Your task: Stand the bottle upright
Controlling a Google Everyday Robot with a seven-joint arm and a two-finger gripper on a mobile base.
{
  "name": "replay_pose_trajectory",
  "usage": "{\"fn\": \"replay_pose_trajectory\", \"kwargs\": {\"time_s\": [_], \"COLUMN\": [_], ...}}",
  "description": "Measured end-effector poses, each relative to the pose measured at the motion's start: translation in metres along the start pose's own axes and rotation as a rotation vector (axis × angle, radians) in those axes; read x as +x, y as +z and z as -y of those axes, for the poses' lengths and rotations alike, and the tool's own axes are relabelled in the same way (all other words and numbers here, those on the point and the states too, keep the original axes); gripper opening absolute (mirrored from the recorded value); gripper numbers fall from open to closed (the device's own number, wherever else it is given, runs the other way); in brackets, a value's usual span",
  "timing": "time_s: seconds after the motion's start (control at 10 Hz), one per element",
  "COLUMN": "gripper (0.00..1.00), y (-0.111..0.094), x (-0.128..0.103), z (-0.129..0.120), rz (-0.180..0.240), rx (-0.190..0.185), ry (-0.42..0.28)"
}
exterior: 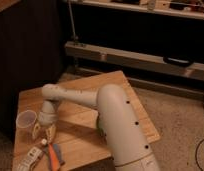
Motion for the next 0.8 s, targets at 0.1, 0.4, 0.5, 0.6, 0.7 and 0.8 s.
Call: {"fn": "replay_pose_trajectory", "kwargs": {"time_s": [0.1, 0.4, 0.5, 0.6, 0.7, 0.8], "gripper": [0.57, 0.57, 0.57, 0.57, 0.57, 0.57], "y": [-0.001, -0.004, -0.004, -0.002, -0.002, -0.001], "x": [-0.002, -0.005, -0.005, -0.004, -0.004, -0.002], "z": [-0.002, -0.008, -0.009, -0.011, -0.012, -0.012], "rz": [0.005, 0.017, 0.02, 0.025, 0.026, 0.025], "rx": [0.004, 0.01, 0.01, 0.008, 0.006, 0.006], "ry": [0.004, 0.018, 0.022, 0.028, 0.028, 0.03]}}
